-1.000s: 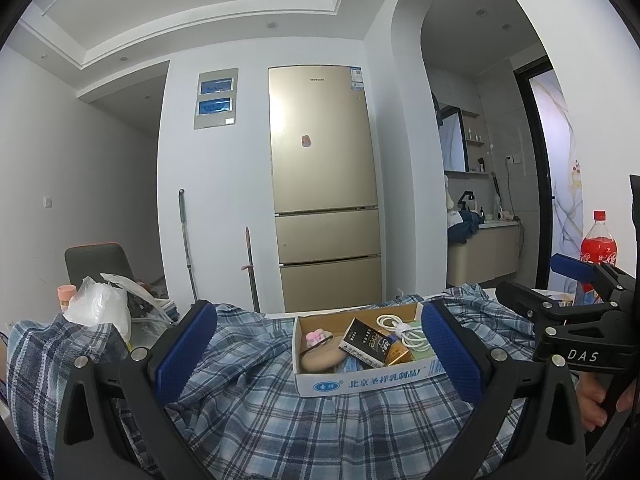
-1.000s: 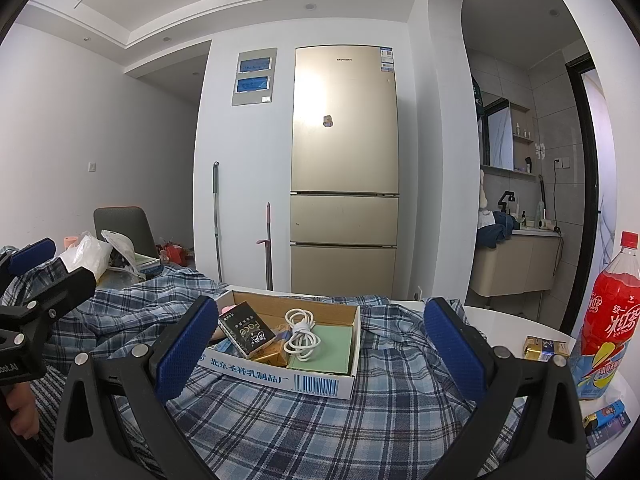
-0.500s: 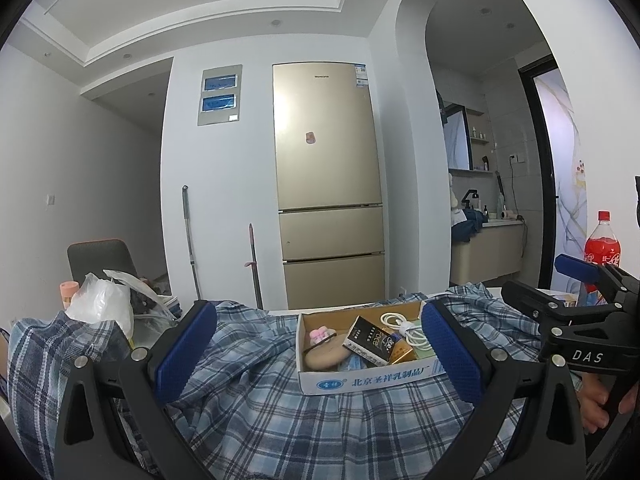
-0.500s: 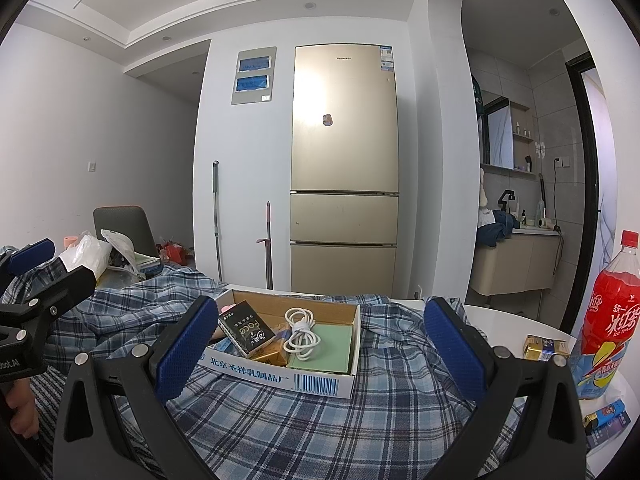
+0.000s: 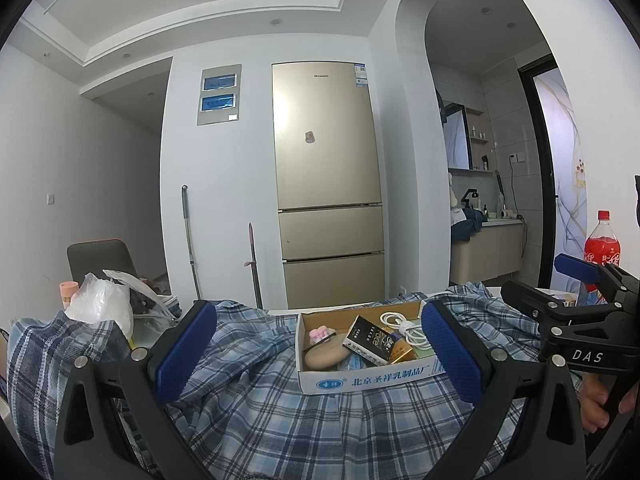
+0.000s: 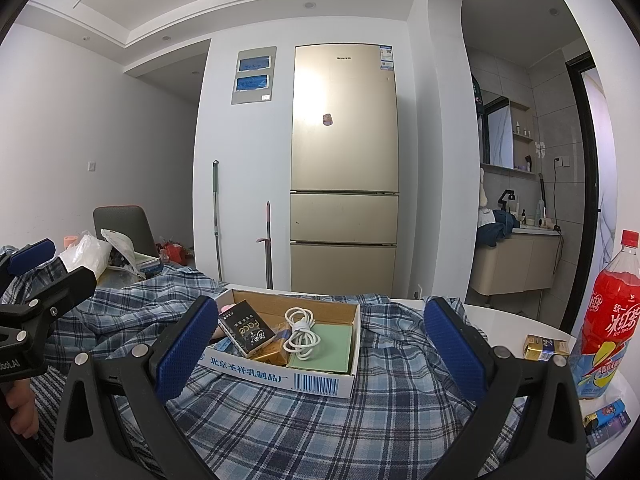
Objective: Organize soft objects
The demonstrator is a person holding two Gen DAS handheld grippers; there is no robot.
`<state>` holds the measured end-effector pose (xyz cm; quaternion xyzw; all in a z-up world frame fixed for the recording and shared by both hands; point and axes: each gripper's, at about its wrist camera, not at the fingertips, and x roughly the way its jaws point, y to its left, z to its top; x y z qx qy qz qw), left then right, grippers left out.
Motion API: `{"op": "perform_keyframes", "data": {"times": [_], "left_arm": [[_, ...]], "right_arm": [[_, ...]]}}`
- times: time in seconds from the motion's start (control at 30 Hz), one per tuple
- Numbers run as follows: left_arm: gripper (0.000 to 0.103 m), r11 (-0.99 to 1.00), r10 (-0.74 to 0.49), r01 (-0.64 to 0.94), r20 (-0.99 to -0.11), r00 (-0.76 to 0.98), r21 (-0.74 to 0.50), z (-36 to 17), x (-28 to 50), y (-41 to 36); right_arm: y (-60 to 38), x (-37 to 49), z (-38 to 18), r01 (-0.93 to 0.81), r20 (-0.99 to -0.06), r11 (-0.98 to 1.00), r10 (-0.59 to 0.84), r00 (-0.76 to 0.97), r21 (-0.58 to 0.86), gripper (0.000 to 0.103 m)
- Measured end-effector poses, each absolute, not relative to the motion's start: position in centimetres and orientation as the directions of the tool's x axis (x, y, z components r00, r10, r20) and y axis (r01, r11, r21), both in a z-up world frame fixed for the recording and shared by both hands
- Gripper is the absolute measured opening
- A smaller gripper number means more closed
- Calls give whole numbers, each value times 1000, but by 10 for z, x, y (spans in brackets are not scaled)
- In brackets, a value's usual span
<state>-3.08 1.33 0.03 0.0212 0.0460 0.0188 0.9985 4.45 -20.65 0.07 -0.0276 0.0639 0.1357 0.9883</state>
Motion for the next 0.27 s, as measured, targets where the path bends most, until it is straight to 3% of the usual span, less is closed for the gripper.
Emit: {"op": "perform_keyframes", "data": {"times": [0.27], "left_arm": [[103, 998, 39, -35, -91, 995, 44, 0, -31, 13]], "right_arm": [[-207, 44, 1, -272, -134, 962, 265, 955, -38, 103]]}}
